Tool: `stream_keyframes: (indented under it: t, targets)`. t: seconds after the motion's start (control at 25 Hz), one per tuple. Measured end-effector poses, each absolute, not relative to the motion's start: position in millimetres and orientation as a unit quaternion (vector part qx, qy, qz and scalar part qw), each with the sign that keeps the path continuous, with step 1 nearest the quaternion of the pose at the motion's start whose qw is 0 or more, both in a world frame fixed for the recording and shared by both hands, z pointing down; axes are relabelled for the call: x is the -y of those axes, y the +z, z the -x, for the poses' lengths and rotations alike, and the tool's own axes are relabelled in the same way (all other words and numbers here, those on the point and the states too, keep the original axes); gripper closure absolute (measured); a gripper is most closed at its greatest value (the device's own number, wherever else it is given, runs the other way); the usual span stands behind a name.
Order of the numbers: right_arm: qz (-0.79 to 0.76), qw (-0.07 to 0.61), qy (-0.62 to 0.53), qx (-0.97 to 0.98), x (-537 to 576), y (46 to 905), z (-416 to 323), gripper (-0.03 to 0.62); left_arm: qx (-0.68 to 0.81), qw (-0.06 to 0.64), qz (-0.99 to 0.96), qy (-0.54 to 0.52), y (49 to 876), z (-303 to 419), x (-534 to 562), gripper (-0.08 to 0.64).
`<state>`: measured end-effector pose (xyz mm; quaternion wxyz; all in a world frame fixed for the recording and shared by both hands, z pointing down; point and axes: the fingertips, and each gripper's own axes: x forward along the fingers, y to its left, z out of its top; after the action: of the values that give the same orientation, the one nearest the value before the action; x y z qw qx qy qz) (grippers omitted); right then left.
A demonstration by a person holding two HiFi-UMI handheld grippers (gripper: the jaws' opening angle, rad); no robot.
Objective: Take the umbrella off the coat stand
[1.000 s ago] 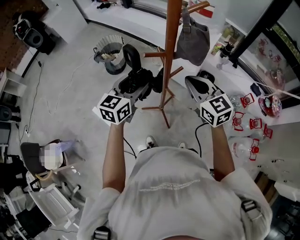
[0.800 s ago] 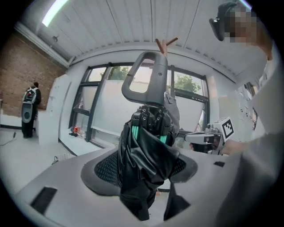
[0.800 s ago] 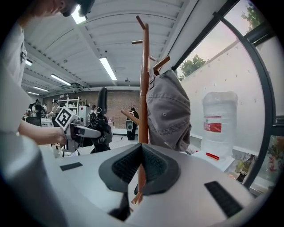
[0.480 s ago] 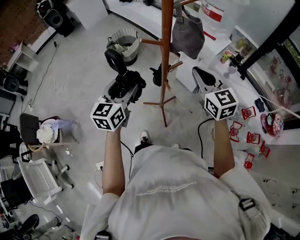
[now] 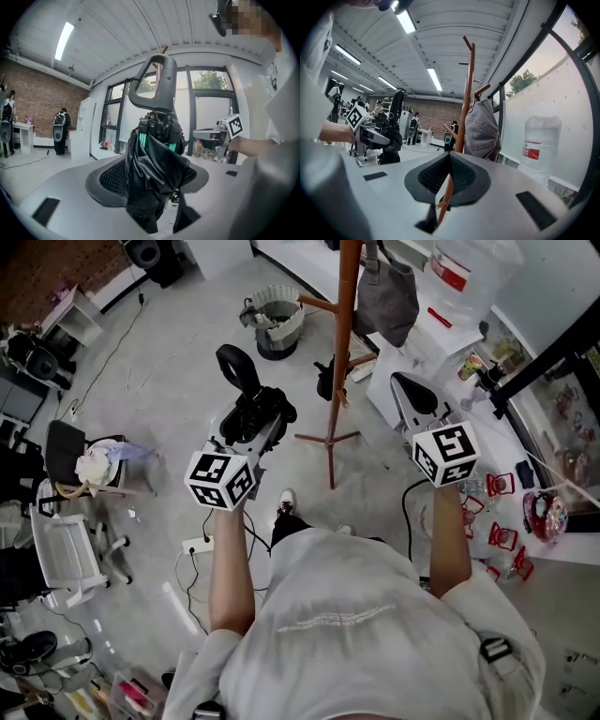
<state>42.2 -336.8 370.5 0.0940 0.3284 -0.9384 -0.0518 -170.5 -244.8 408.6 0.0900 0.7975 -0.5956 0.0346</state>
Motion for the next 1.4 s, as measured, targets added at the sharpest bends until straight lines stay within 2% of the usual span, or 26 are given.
stream_keyframes:
  t: [0.44,1.4]
  targets:
    - [-0.299,0.096,-0.059,0.947,309,370,-36,0.568,0.605,0.063,-0.793,0.028,387,165,215,0.268]
    - [-0.299,0.109,-0.051,0.947,318,377,-32,0.568,0.599,0.075,-0.797,0.028,386,164,227,0.267]
